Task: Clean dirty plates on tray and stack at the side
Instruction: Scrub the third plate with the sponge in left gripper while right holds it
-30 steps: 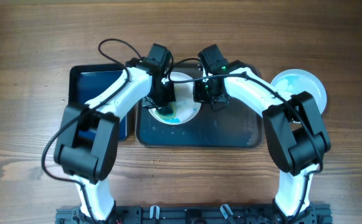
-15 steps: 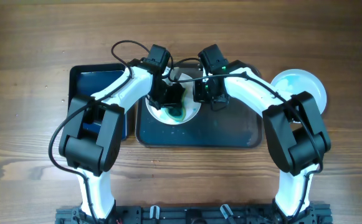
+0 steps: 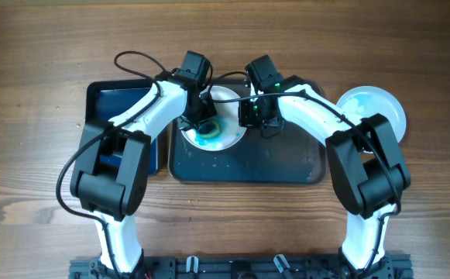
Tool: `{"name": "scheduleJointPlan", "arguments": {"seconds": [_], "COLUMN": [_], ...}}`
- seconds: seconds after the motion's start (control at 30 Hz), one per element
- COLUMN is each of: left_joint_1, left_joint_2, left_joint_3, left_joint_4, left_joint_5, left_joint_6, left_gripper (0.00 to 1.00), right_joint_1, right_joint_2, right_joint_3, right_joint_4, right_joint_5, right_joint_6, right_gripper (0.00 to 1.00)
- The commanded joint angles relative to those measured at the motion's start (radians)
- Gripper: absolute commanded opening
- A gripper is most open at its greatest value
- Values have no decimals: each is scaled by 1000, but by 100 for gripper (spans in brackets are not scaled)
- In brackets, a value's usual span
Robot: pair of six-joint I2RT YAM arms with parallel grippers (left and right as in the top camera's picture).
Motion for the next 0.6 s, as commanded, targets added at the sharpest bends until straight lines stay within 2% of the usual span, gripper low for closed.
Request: {"name": "scheduleJointPlan", "arguments": {"seconds": [0.0, 0.1, 0.17, 0.27, 0.37, 0.57], "left_joint_1": [23, -4, -21, -29, -21, 0], "left_joint_2": [38, 38, 38, 38, 38, 38], "left_joint_3": [-28, -28, -28, -27, -27, -27], "left_joint_4": [-67, -89, -100, -56, 30, 114], "left_joint_5": [12, 336, 472, 466, 298, -221], "left_joint_6": [151, 421, 541, 535, 375, 6], "left_gripper": [4, 4, 4, 4, 4, 4], "right_joint_1": [0, 0, 0, 0, 0, 0], "right_joint_2": [19, 19, 19, 19, 19, 19], "right_joint_3": [-27, -27, -27, -27, -27, -27], "right_joint_4": [-22, -23, -23, -23, -24, -24], "right_joint_5": [23, 23, 22, 22, 22, 22], "right_joint_6": [-34, -34, -34, -34, -34, -34], "right_gripper": [4, 4, 4, 4, 4, 4]}}
